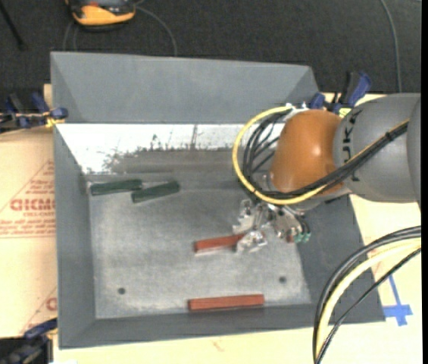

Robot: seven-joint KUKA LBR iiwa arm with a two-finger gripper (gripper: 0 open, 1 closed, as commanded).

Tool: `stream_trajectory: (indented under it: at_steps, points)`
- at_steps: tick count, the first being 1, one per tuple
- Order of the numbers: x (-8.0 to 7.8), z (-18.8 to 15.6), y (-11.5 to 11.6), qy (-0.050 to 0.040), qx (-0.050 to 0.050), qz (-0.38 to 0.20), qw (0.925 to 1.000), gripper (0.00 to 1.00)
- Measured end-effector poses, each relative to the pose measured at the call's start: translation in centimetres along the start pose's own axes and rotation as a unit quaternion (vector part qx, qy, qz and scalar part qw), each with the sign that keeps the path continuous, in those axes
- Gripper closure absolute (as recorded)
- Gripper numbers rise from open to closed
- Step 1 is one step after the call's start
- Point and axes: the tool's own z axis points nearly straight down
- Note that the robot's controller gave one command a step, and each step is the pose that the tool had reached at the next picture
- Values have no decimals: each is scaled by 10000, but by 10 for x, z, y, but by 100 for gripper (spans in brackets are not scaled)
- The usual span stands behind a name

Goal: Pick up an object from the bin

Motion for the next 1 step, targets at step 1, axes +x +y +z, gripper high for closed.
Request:
stream_trajectory:
  at_steps: [1]
  points:
    - [0,0,0,0,1,-2,10000,100]
